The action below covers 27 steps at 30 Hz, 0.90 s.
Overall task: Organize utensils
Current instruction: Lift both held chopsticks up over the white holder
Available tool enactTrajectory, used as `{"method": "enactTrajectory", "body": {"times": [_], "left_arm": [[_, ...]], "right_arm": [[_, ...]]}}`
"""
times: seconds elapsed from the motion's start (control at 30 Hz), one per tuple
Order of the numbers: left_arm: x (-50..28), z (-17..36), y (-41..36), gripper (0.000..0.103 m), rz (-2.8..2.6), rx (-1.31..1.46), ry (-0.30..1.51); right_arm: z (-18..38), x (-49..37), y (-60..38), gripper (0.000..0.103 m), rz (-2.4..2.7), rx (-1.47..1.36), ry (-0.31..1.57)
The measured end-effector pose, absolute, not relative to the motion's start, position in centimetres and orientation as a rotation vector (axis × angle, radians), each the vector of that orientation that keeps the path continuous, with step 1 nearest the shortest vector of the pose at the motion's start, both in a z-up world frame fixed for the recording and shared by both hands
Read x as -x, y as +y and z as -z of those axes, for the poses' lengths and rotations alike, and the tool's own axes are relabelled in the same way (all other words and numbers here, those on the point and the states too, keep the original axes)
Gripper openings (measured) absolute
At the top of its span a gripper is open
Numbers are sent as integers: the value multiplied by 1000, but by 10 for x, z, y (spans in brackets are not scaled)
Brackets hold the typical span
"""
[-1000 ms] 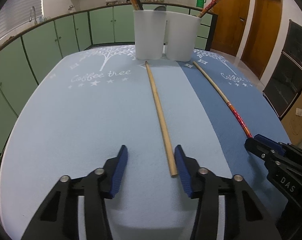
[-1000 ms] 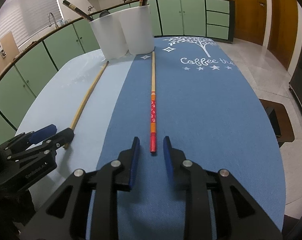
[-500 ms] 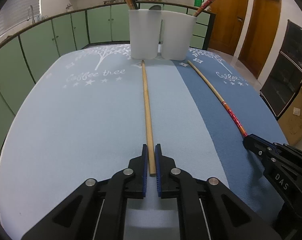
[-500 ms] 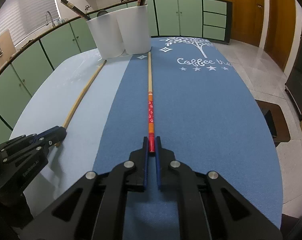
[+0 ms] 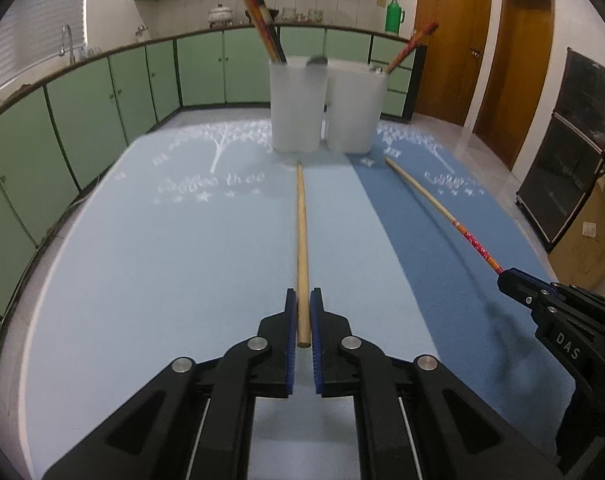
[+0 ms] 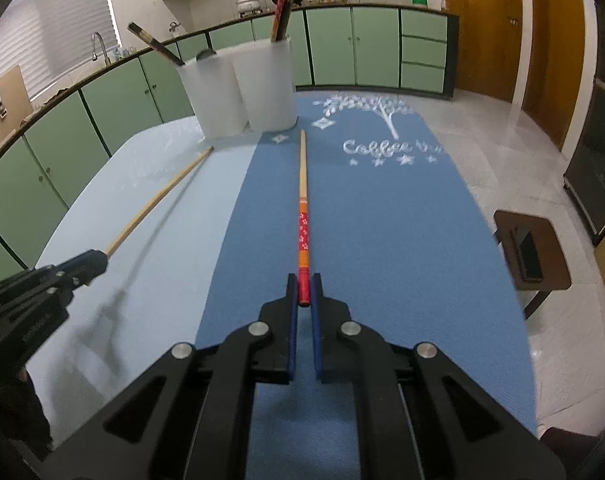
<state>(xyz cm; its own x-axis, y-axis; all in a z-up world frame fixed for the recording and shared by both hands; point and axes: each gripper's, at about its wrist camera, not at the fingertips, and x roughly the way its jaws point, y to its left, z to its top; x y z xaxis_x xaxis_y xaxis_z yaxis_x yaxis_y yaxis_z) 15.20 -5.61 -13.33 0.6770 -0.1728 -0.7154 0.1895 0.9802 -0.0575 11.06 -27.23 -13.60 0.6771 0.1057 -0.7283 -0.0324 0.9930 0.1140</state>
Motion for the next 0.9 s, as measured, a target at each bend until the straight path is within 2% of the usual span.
{"method": "enactTrajectory", "body": {"times": [0.47, 0.9], "left_arm": [[-146, 56, -45, 7, 222, 2, 619], [-149, 18, -46, 7, 260, 25, 548]], "right_arm": [[65, -104, -279, 5, -102, -106, 680], [15, -105, -280, 5, -142, -130, 601]]}}
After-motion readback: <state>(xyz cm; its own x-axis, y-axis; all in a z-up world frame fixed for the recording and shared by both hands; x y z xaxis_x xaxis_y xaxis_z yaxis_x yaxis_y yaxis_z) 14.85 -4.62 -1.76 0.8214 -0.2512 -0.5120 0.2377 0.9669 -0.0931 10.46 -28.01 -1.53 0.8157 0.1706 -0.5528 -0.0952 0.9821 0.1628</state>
